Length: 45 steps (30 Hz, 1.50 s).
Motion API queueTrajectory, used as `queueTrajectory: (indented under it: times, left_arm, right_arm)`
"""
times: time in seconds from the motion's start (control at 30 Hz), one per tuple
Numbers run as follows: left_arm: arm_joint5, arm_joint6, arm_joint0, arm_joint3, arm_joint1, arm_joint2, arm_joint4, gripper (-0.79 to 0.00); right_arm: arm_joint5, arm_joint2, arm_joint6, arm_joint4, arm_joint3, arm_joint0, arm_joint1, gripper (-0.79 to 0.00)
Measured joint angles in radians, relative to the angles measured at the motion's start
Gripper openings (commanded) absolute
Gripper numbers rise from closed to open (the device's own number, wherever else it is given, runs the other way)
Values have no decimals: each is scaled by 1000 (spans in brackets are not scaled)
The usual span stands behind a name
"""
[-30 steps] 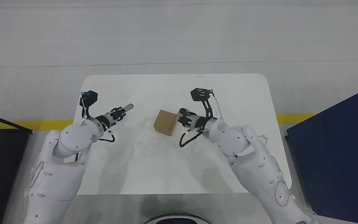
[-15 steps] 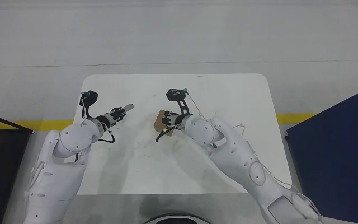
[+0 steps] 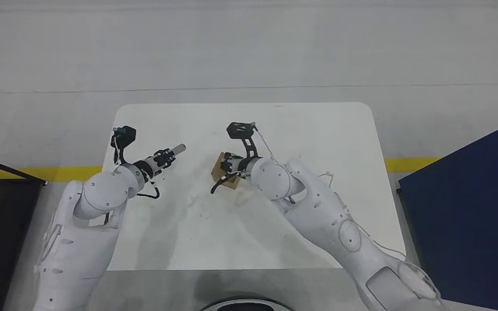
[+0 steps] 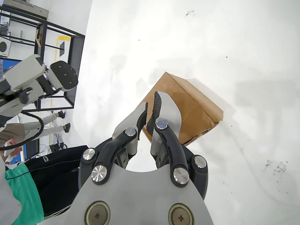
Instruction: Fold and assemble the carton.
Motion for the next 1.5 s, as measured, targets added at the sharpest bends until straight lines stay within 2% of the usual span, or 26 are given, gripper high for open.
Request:
queueTrajectory:
  times: [0.23,0.37,0.5,0.63,0.83,0.97,1.2,1.37,1.5]
  left_arm:
    - [0,0,0,0,0,0,0,0]
    - [0,0,0,0,0,0,0,0]
    - [0,0,0,0,0,0,0,0]
    - [0,0,0,0,0,0,0,0]
    - [0,0,0,0,0,0,0,0]
    - [0,0,0,0,0,0,0,0]
    - [0,0,0,0,0,0,0,0]
    - [0,0,0,0,0,0,0,0]
    - [0,0,0,0,0,0,0,0]
  right_arm:
    - [20,-15,40,1,61,27,-12,-785]
    - [-24,2,17,33,45,14,-14,-785]
    - [-79,91,-2,52,-39,-57,10,-785]
    - [-91,207,-14,50,-116,-154,39,-785]
    - [-137,332,17,107,-108,-253,63,-785]
    - [-131,310,57,113,-44,-238,61,-785]
    - [-150,174,66,145,94,-133,26,-785]
    - [-149,139,25,161,112,-109,12,-785]
    - [-120,173,-40,159,65,-150,18,-785]
